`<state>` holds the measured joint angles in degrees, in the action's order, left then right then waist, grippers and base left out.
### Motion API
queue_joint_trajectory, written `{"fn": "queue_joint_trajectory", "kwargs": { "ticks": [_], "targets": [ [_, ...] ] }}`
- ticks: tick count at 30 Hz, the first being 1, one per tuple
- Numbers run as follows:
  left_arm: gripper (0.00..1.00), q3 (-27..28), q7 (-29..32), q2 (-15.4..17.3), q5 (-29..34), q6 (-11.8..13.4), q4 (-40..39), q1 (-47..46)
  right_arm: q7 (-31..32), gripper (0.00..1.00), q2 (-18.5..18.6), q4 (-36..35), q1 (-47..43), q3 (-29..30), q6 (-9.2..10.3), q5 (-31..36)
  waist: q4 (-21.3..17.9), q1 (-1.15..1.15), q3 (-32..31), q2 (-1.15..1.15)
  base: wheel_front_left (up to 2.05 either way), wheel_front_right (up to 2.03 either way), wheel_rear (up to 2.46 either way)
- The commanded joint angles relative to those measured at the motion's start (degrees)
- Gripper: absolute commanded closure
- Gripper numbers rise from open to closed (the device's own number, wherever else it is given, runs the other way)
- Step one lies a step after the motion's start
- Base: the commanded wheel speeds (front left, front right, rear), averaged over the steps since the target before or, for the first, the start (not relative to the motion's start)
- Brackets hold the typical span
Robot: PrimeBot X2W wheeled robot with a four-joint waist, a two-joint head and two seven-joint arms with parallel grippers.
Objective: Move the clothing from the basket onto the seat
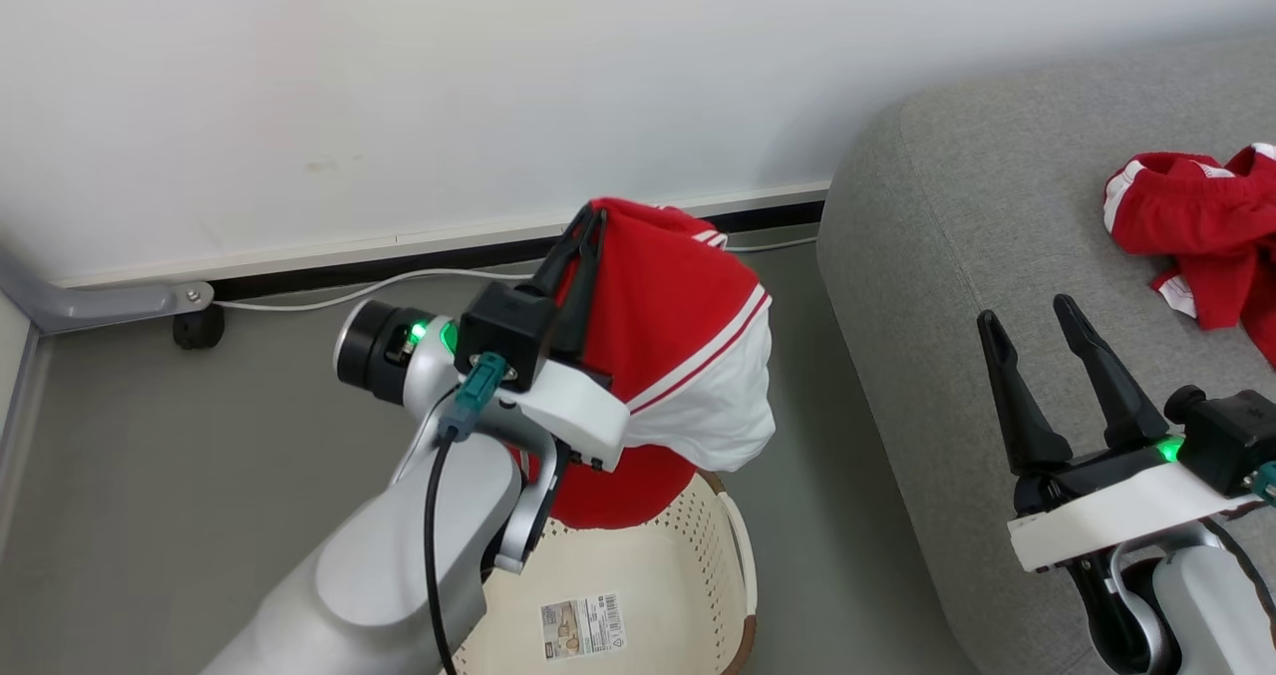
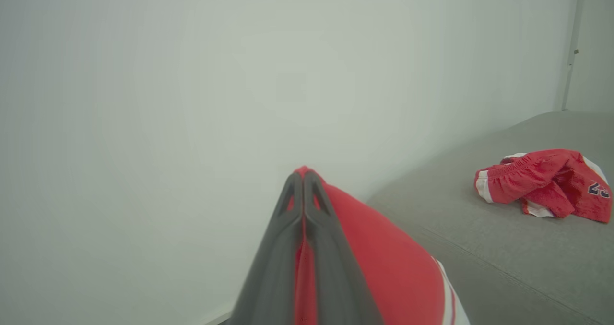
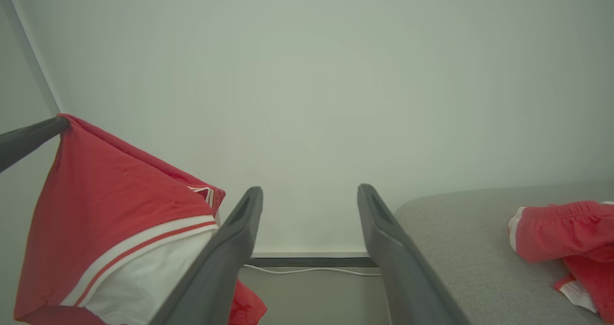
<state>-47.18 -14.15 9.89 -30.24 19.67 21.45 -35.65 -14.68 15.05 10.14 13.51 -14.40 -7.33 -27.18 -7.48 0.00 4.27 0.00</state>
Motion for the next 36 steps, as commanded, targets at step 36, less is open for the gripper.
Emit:
{"fn": "queue_joint_trajectory", "kwargs": {
  "ticks": [36],
  "targets": [
    [1.00, -0.67, 2.61, -1.56, 3.16, -0.10, -6.99, -13.19, -0.32, 0.00, 9.58, 3.68, 13.61, -26.54, -0.16, -7.67, 4.13, 0.00, 2.85, 0.00, 0.00, 0.00, 0.00]
  ]
}}
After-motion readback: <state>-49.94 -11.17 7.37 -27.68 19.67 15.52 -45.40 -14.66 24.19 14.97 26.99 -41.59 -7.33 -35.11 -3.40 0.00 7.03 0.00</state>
